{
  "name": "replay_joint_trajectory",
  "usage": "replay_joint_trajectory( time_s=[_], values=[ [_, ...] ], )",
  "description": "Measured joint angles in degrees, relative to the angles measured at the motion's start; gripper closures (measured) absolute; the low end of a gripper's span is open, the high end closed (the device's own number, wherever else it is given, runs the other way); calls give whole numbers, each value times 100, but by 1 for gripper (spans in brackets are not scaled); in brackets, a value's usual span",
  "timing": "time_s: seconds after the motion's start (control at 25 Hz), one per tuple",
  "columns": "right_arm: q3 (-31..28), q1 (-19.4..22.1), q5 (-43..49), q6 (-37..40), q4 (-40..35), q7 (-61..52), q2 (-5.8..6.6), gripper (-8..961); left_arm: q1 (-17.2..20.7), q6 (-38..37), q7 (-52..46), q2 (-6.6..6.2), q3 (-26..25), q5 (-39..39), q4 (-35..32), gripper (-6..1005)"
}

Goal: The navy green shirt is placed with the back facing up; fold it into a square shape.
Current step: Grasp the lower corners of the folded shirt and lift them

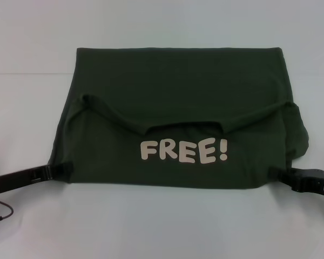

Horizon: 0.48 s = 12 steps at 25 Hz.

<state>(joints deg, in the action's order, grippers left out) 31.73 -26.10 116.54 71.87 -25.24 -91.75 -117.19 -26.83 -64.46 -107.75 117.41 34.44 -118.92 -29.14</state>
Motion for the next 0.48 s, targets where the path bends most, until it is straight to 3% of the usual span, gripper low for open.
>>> replay_joint_trajectory(
  time_s=[0.32, 0.44, 0.48],
  values=[
    [0, 0, 0, 123, -40, -153, 60, 909, 2, -88, -15, -85, 11, -3, -15, 807],
    [0, 19, 4, 222, -45, -255, 124, 917, 4, -226, -78, -135, 11, -104, -15, 966],
    [0, 33, 17, 283, -48, -276, 144, 920, -4, -297, -166, -165, 10, -200, -26, 966]
  ],
)
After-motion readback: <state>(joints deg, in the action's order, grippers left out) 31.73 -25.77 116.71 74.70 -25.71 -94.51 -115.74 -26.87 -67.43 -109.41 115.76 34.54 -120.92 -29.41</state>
